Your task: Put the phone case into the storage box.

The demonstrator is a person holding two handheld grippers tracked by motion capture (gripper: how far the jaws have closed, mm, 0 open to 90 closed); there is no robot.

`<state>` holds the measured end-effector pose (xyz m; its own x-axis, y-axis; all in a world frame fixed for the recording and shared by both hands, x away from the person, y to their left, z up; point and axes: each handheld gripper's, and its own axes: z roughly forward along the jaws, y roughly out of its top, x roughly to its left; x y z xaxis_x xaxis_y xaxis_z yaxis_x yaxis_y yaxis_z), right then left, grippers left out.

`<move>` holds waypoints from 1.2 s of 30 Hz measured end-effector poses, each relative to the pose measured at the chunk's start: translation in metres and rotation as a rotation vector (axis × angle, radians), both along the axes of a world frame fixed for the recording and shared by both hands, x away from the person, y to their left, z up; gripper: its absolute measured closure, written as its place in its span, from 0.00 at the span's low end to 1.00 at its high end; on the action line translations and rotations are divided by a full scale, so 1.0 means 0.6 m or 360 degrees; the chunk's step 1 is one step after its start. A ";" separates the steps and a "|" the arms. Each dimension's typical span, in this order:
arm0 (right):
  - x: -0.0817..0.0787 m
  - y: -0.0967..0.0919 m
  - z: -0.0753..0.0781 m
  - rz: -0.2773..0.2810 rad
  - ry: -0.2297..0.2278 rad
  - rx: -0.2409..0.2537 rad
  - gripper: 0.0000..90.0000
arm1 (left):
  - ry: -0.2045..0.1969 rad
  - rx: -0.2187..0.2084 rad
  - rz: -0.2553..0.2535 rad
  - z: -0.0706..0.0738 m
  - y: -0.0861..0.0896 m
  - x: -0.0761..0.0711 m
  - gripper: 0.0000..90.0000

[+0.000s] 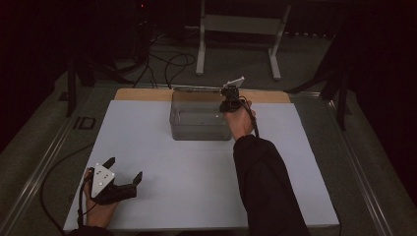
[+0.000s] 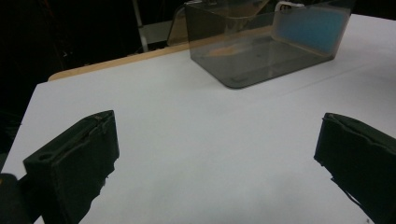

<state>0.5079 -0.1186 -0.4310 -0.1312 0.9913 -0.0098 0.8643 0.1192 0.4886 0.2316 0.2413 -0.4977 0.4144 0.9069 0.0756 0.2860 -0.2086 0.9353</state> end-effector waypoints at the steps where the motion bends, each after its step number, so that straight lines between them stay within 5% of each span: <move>1: -0.001 0.000 0.002 0.0004 -0.0002 0.0005 0.81 | 0.0000 0.0001 0.0000 0.000 0.000 0.000 0.01; 13: -0.013 -0.007 0.019 0.0104 -0.0073 0.0071 0.75 | 0.0003 0.0004 -0.0006 0.000 -0.002 0.001 0.01; 21: -0.024 -0.012 0.030 0.0139 -0.0141 0.0195 0.72 | 0.0001 0.0005 -0.0008 0.000 -0.002 0.001 0.01; 27: -0.031 -0.013 0.031 0.0189 -0.0197 0.0168 0.71 | 0.0001 0.0003 -0.0009 -0.001 -0.003 0.001 0.01; 33: -0.048 -0.013 0.034 0.0310 -0.0359 0.0155 0.60 | 0.0002 0.0006 -0.0011 -0.001 -0.003 0.000 0.01; 36: -0.052 -0.013 0.035 0.0339 -0.0371 0.0140 0.54 | 0.0001 0.0005 -0.0010 -0.001 -0.004 0.001 0.01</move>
<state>0.4768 -0.1263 -0.4099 -0.3399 0.9403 0.0202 0.6882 0.2340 0.6868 0.2320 0.2392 -0.4983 0.4204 0.9040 0.0779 0.2854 -0.2132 0.9344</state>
